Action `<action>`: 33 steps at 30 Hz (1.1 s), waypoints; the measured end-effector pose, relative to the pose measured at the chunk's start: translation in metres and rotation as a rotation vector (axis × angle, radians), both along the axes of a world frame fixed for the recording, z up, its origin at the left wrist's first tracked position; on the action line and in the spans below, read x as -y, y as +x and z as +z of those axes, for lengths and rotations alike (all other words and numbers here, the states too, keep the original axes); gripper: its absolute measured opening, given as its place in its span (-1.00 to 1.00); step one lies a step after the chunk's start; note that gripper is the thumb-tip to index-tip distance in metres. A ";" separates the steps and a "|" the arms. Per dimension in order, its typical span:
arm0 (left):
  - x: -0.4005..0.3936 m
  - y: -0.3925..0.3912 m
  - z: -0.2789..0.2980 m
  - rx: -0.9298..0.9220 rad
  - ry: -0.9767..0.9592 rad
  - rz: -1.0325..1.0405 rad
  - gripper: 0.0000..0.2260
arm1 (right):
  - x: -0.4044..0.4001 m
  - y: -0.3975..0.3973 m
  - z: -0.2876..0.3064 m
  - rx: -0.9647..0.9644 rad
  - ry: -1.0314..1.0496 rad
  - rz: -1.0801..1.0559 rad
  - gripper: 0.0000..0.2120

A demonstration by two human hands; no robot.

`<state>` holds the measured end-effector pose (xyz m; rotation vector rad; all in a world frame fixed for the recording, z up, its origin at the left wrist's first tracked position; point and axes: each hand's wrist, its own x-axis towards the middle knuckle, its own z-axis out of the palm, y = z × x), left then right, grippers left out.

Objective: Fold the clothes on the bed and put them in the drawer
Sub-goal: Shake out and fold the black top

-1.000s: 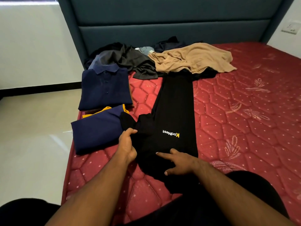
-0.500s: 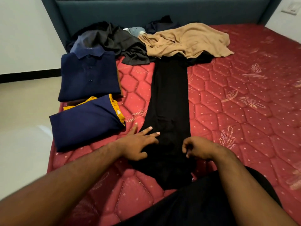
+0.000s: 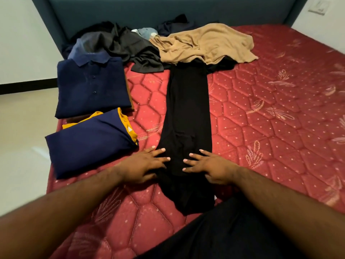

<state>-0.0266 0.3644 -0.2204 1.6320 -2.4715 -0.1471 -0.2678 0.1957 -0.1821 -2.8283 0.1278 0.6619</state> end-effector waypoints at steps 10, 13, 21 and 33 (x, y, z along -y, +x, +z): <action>-0.060 -0.038 0.070 -1.020 0.584 0.350 -0.78 | -0.042 -0.035 0.046 -0.112 1.101 -0.761 -0.68; -0.078 -0.040 0.085 -1.120 0.769 0.346 -0.79 | -0.048 -0.041 0.046 -0.168 1.143 -0.643 -0.72; -0.002 0.001 0.094 -1.235 0.849 0.485 -0.43 | -0.014 -0.019 0.062 0.017 1.412 -0.735 -0.65; 0.159 0.045 0.015 -0.682 -0.018 0.850 -0.41 | 0.087 0.090 -0.035 0.966 0.823 -1.536 -0.63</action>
